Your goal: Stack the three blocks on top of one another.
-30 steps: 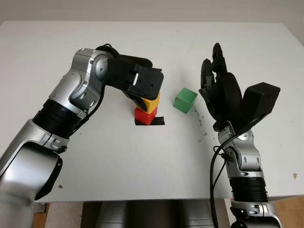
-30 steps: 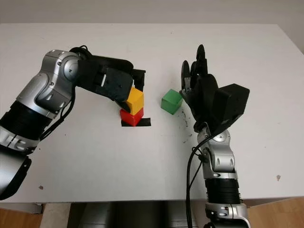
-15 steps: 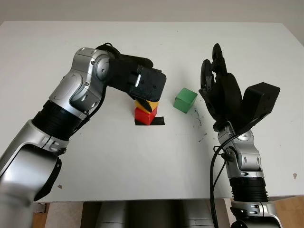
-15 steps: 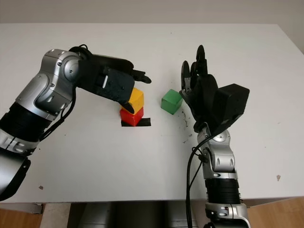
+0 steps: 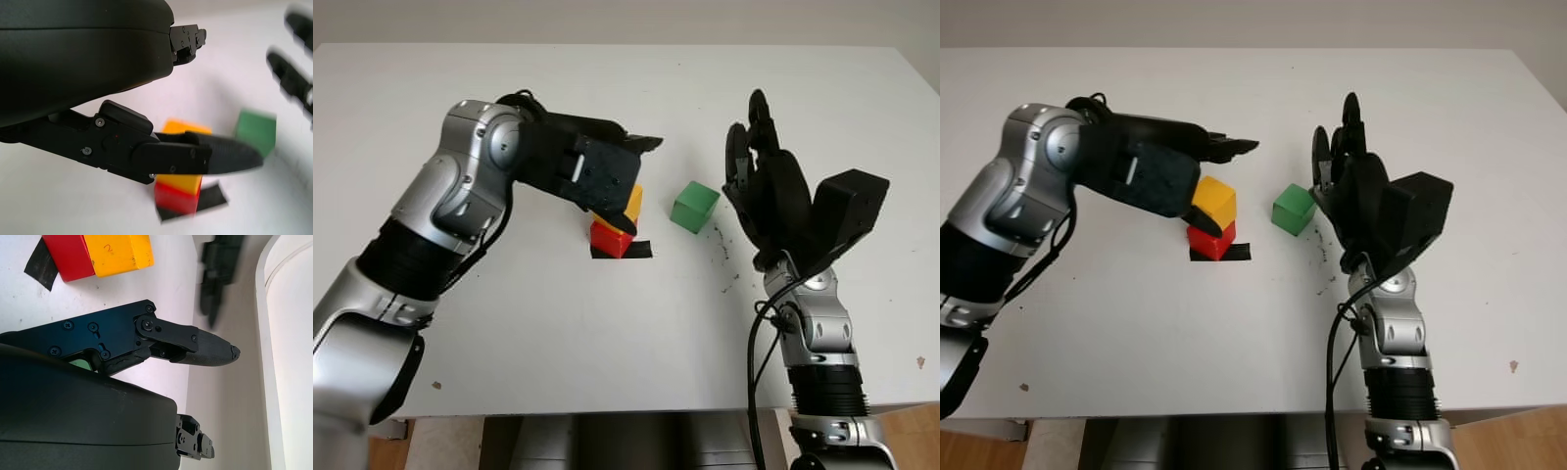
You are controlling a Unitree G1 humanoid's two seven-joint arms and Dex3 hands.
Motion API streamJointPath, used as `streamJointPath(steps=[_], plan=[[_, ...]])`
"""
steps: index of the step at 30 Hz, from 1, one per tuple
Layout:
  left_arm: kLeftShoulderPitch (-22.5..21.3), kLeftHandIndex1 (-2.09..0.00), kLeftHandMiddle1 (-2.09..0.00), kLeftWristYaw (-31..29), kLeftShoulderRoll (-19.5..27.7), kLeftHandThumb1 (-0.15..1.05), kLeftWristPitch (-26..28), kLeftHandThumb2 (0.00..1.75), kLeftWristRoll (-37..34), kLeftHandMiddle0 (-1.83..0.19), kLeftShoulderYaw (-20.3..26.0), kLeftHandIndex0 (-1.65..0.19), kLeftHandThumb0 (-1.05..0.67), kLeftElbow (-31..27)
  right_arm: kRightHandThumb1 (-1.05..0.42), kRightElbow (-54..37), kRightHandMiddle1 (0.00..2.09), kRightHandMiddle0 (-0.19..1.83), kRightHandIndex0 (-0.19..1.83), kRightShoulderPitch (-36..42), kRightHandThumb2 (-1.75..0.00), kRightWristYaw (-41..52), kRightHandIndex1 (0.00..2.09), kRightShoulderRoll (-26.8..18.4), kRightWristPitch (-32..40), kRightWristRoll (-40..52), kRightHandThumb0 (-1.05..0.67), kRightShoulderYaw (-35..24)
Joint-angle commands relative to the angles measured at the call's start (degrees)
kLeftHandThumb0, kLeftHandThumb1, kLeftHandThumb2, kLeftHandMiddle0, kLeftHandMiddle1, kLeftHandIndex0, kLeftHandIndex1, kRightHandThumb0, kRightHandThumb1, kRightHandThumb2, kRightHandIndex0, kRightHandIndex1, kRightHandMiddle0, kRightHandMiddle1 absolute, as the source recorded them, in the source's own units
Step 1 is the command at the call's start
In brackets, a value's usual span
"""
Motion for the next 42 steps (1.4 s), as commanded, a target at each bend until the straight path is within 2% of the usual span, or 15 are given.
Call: streamJointPath(steps=[1, 5, 8, 11, 14, 18, 19, 22, 26, 27, 29, 32, 36, 38, 42], plan=[[1.6, 0.0, 0.0, 3.3, 0.7, 1.05, 1.1, 0.63, -1.7, 0.19, 4.1, 0.19, -0.88, -0.3, -1.05, -0.4, 0.0, -0.19, -0.19, -1.0, -0.63, 0.4, 0.0, -1.2, 0.3, -0.2, -0.65, -0.1], [4.0, 0.0, 0.0, 10.3, 0.0, 1.05, 4.4, 0.59, -6.0, 0.19, 10.3, 0.19, -0.86, 0.6, -1.05, 0.6, 0.0, -0.19, -0.19, -2.0, -0.65, 1.1, 0.0, -2.7, -0.7, -0.5, -0.64, -0.7], [6.5, 0.0, 0.0, 15.8, -1.3, 1.05, 4.0, 0.61, -10.1, 0.19, 14.3, 0.19, -0.82, 0.8, -1.05, 1.4, 0.0, -0.19, -0.19, -3.1, -0.65, 1.9, 0.0, -4.2, -0.6, -0.7, -0.63, -1.1], [10.5, -0.01, -0.02, 24.4, -5.0, 1.05, 0.9, 0.63, -15.7, 0.16, 19.8, 0.19, -0.79, 2.7, -1.05, 3.7, 0.0, -0.19, -0.19, -4.9, -0.64, 4.8, 0.0, -7.2, -2.0, -0.5, -0.63, -1.6], [13.4, 0.0, 0.0, 27.2, -6.4, 1.05, -4.0, 0.65, -21.4, 0.19, 23.0, 0.19, -0.75, 5.9, -1.05, 6.6, 0.0, -0.19, -0.19, -6.5, -0.62, 8.9, 0.0, -9.7, -4.5, 0.3, -0.64, -2.2], [19.2, 0.0, 0.0, 30.2, -9.2, 1.05, -6.1, 0.58, -28.4, 0.19, 27.2, 0.19, -0.79, 6.6, -1.05, 9.8, 0.05, -0.11, -0.13, -9.8, -0.48, 10.6, 0.04, -13.8, -5.3, -2.1, -0.65, -1.5], [20.2, 0.0, -0.01, 30.8, -9.6, 1.05, -7.0, 0.57, -29.5, 0.19, 27.7, 0.19, -0.78, 6.7, -1.05, 10.3, 0.1, -0.01, -0.06, -10.3, -0.35, 10.4, 0.07, -14.8, -5.5, -3.4, -0.7, -1.1], [23.0, 0.0, 0.0, 32.4, -11.4, 1.05, -8.2, 0.58, -33.0, 0.19, 29.1, 0.19, -0.78, 7.0, -1.0, 13.8, 0.15, 0.07, 0.03, -12.8, -0.16, 12.9, 0.11, -17.7, -8.0, -5.0, -0.7, -0.5], [26.2, -0.01, 0.0, 35.2, -14.1, 1.05, -9.9, 0.6, -35.8, 0.19, 30.3, 0.19, -0.8, 7.8, -0.91, 18.9, 0.18, 0.1, 0.1, -17.8, -0.05, 16.6, 0.13, -21.5, -10.4, -7.4, -0.62, 1.3], [26.9, -0.01, 0.0, 36.1, -14.7, 1.05, -10.1, 0.6, -36.3, 0.19, 30.5, 0.19, -0.81, 8.0, -0.88, 20.1, 0.24, 0.1, 0.12, -19.2, -0.05, 17.1, 0.14, -22.6, -11.3, -8.9, -0.6, 2.2], [27.9, -0.02, -0.01, 37.6, -15.3, 1.05, -9.5, 0.6, -36.6, 0.19, 30.6, 0.18, -0.82, 7.8, -0.82, 22.6, 0.6, -0.03, 0.18, -21.5, -0.05, 18.0, 0.14, -24.5, -14.2, -11.6, -0.53, 3.8], [28.7, -0.02, -0.02, 38.8, -15.5, 1.05, -9.1, 0.61, -37.0, 0.19, 30.5, 0.19, -0.81, 7.6, -0.77, 25.4, 0.8, -0.03, 0.26, -23.7, -0.05, 17.6, 0.17, -27.2, -20.3, -16.9, -0.51, 6.7], [29.0, -0.04, -0.03, 39.9, -15.8, 1.05, -11.2, 0.64, -37.8, 0.19, 31.1, 0.17, -0.81, 9.5, -0.76, 28.0, 0.79, 0.06, 0.33, -27.2, -0.05, 15.1, 0.19, -32.1, -29.1, -28.0, -0.58, 12.8], [28.9, -0.05, -0.04, 40.2, -16.1, 1.05, -12.1, 0.67, -38.4, 0.19, 31.5, 0.16, -0.81, 10.5, -0.77, 29.3, 0.69, 0.12, 0.36, -28.8, -0.06, 13.8, 0.19, -34.1, -32.9, -33.3, -0.63, 15.7], [28.9, -0.05, -0.04, 40.1, -16.1, 1.05, -13.2, 0.68, -39.5, 0.19, 31.6, 0.17, -0.79, 12.1, -0.76, 32.2, 0.57, 0.18, 0.36, -31.7, -0.05, 12.3, 0.16, -36.4, -40.1, -40.1, -0.61, 20.2]])
